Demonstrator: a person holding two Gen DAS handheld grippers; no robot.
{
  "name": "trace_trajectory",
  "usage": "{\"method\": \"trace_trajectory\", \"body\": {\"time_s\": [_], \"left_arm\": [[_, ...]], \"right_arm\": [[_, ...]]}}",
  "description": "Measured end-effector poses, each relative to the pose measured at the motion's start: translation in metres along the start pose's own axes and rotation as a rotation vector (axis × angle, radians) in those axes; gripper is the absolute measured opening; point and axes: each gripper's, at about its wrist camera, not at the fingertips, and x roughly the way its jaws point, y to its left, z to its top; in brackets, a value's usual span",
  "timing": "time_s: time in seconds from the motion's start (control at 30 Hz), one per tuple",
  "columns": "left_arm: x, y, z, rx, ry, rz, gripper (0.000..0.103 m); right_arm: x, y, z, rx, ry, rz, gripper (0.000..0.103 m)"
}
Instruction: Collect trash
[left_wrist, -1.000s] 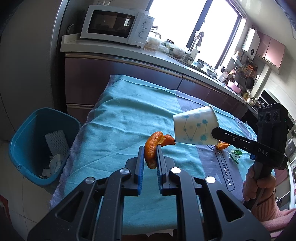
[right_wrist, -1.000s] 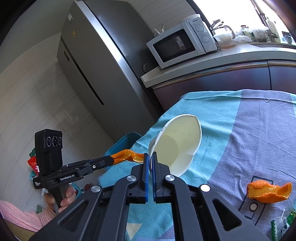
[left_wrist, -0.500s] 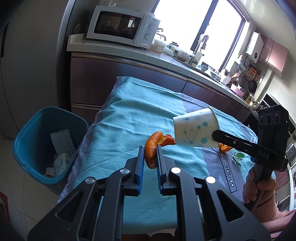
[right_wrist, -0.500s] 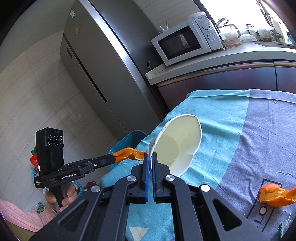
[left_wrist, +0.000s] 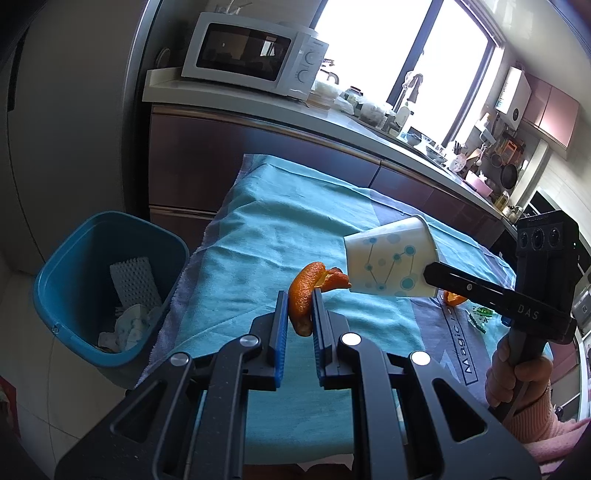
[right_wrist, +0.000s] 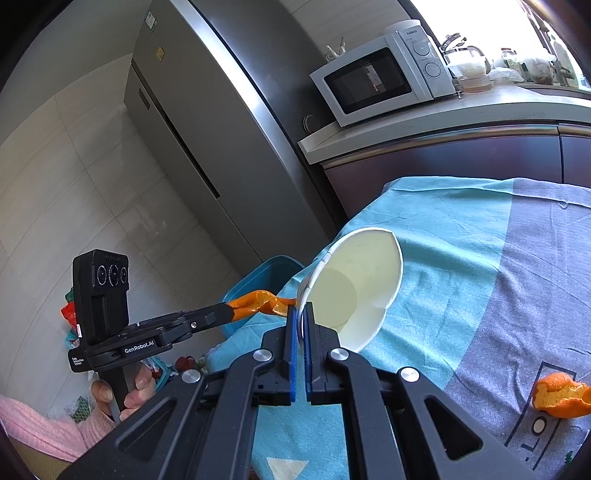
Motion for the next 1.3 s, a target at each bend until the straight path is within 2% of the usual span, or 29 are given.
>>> {"method": "trace_trajectory", "body": {"time_s": [0.83,1.3], "left_arm": [[-0.017,0.025,0.002,-0.039,-0.035,0.043,0.013],[-0.031,0.052,0.007,-0.082,-0.071,0.104,0.013]], "right_arm": [[0.023,0.011,0.007,-0.032,0.045,0.042,0.002],[0.047,0.026,0.016,-0.055,0.076,0.073,0.002]]}}
